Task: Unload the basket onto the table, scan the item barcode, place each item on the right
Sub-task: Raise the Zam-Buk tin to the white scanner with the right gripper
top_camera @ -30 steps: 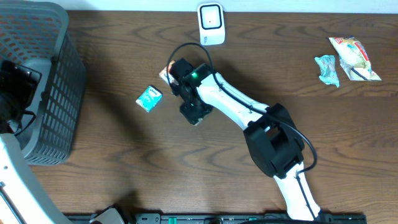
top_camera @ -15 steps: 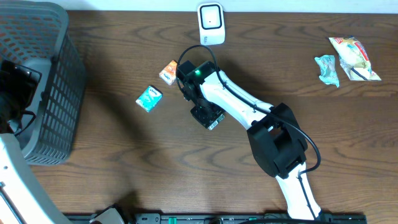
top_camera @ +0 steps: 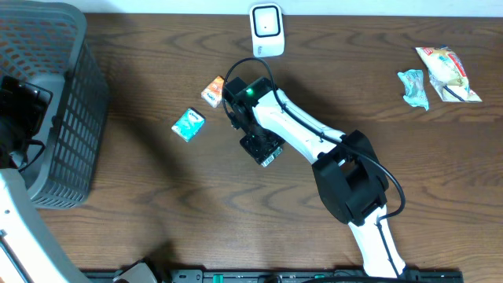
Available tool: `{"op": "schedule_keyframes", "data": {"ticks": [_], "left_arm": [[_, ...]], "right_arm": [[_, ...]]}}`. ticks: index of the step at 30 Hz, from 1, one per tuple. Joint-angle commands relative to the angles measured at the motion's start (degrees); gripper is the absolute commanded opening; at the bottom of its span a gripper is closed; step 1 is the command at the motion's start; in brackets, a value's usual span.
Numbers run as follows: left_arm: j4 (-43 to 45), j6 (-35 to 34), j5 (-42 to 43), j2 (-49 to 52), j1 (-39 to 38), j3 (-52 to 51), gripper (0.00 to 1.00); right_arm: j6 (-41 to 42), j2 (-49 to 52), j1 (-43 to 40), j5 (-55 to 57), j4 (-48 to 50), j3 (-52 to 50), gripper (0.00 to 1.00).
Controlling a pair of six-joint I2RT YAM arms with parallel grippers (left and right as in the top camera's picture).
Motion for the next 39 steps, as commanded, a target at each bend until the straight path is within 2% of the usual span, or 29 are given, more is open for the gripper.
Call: {"op": "schedule_keyframes", "data": {"ticks": [1,8,18,24,27,33,39], "left_arm": [[-0.11,-0.48,-0.31,-0.39,0.2,0.79,0.98],[-0.11,-0.48,-0.31,-0.42,0.2,0.79,0.98],[-0.11,-0.48,-0.31,-0.39,0.2,0.79,0.98],[-0.11,-0.48,-0.31,-0.42,0.2,0.79,0.98],[-0.11,-0.48,-0.31,-0.39,0.2,0.79,0.98],[-0.11,-0.48,-0.31,-0.39,0.2,0.79,0.98],[-0.11,-0.48,-0.31,-0.39,0.2,0.79,0.98]], "right_arm": [[3.08,-1.86,0.22,-0.72,1.01,-0.02,0.35],[9.35,-3.26,-1.68,-0.7,5.92,0.94,0.4],[11.69,-4.02,-7.82,-0.7,9.22,10.19,0.38],[16.22,-4.0,-12.02,-0.72,16.94,11.74,0.41],[17.99,-3.98,-13.62,-0.74,19.87,11.72,0.37],[17.77,-3.93,-14.34,-0.66,25.9,11.72,0.43],[17.64,-3.85,-14.34,0.66,33.14,11.72,0.42]]}}
